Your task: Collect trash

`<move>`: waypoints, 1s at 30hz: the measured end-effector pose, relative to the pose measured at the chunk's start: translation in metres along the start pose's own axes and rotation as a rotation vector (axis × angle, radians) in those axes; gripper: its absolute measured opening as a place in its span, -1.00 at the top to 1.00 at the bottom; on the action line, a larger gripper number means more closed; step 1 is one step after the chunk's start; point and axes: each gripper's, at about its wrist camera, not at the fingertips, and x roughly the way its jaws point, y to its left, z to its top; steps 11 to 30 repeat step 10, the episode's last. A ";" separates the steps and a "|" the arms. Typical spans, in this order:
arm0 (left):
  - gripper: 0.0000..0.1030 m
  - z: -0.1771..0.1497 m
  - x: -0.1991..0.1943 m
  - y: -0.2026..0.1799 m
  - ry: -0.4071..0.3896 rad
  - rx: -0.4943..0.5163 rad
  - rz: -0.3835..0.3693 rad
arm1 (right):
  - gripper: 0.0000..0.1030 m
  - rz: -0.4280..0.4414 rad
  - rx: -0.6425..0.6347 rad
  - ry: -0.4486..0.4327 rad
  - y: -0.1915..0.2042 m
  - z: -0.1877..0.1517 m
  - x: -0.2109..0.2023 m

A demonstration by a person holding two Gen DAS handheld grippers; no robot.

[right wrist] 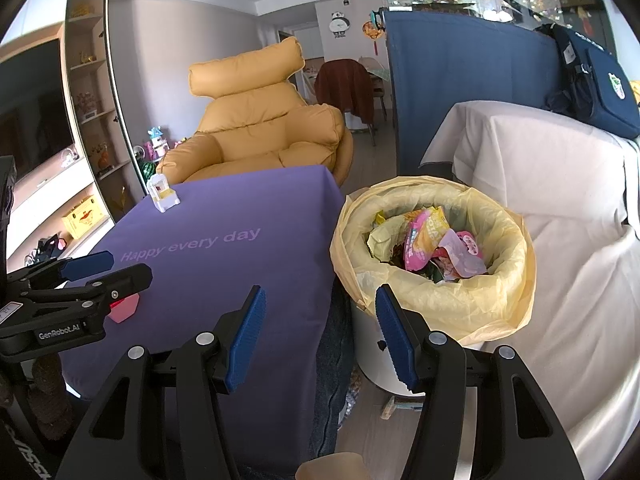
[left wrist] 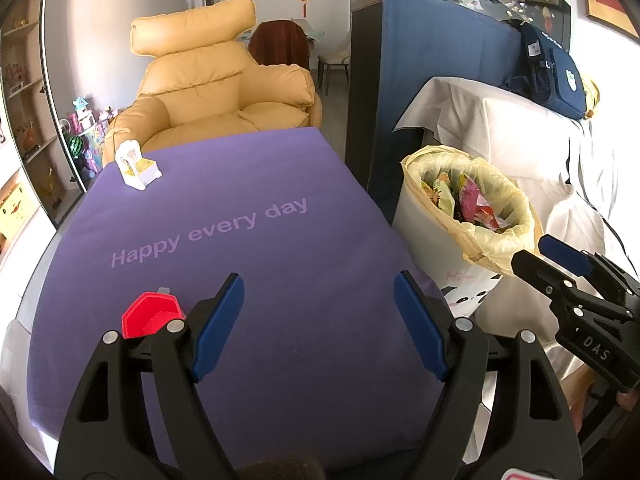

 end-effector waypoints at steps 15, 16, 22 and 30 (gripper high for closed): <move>-0.35 0.007 0.006 0.015 0.006 -0.028 0.009 | -0.05 0.017 -0.009 0.031 0.002 0.002 0.016; -0.35 0.007 0.006 0.015 0.006 -0.028 0.009 | -0.05 0.017 -0.009 0.031 0.002 0.002 0.016; -0.35 0.007 0.006 0.015 0.006 -0.028 0.009 | -0.05 0.017 -0.009 0.031 0.002 0.002 0.016; -0.35 0.007 0.006 0.015 0.006 -0.028 0.009 | -0.05 0.017 -0.009 0.031 0.002 0.002 0.016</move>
